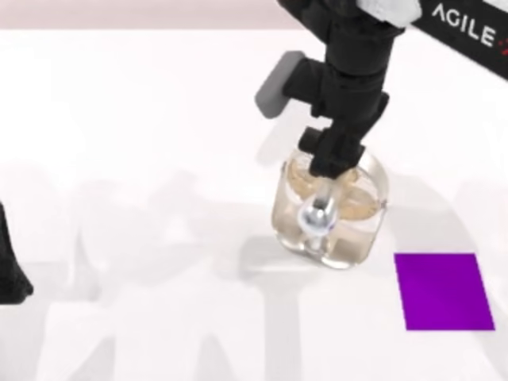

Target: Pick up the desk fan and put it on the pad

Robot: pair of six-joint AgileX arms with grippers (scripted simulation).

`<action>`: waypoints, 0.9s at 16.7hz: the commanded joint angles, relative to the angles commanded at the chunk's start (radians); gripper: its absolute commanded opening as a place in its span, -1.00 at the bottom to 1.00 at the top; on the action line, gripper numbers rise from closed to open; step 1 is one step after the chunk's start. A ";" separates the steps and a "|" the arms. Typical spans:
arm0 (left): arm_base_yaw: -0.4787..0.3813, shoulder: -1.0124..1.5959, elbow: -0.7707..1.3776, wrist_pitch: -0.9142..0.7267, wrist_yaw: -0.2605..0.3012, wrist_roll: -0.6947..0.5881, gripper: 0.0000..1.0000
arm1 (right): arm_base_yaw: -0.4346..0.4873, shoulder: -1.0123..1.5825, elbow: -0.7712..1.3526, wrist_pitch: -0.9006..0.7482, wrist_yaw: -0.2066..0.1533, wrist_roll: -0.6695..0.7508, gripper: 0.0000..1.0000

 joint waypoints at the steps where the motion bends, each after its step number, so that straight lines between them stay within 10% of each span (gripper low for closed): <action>1: 0.000 0.000 0.000 0.000 0.000 0.000 1.00 | 0.000 0.000 0.000 0.000 0.000 0.000 -0.66; 4: 0.000 0.000 0.000 0.000 0.000 0.000 1.00 | 0.000 0.000 0.000 0.000 0.000 0.000 -1.00; 15: 0.000 0.000 0.000 0.000 0.000 0.000 1.00 | 0.000 0.015 0.042 -0.038 0.000 -0.001 -1.00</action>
